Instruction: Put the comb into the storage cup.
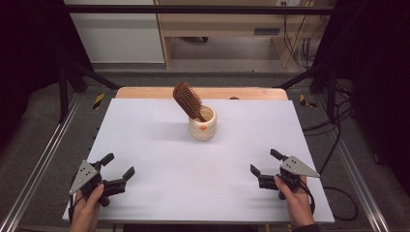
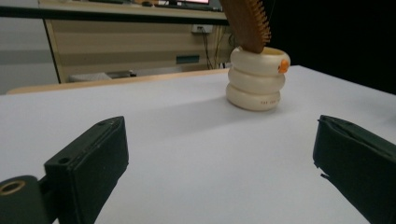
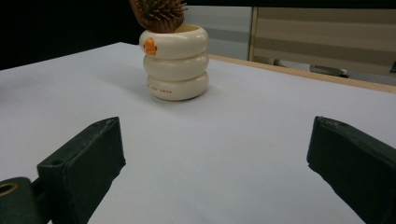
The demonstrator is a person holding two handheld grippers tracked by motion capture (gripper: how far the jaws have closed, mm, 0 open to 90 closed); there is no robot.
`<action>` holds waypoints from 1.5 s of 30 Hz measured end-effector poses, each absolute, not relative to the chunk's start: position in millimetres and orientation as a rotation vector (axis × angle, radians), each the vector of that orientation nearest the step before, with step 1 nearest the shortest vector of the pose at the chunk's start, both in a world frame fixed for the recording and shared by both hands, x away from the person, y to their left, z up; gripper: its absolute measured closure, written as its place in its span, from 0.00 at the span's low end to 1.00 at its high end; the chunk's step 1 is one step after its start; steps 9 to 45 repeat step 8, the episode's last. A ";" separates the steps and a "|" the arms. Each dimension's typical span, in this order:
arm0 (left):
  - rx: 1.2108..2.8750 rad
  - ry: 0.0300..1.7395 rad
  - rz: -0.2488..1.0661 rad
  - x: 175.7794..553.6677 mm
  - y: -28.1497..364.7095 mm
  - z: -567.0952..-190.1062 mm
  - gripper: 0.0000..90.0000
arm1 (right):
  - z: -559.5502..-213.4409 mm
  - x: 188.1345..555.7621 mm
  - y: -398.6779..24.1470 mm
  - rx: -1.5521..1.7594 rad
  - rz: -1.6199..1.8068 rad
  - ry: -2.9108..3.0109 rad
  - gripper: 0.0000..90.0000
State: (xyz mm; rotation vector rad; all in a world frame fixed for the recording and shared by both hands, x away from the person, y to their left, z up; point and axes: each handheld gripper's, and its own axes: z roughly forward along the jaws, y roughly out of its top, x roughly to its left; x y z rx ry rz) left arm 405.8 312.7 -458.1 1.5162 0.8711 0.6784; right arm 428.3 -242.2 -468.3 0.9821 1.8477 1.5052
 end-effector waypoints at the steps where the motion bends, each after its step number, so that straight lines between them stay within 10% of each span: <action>1: 1.506 0.864 0.683 406.1 311.6 -457.1 0.04 | -468.3 429.0 -241.5 0.984 1.509 1.849 0.05; 45: 1.500 0.829 0.707 403.6 306.4 -452.3 0.04 | -470.0 434.2 -236.5 1.013 1.486 1.840 0.05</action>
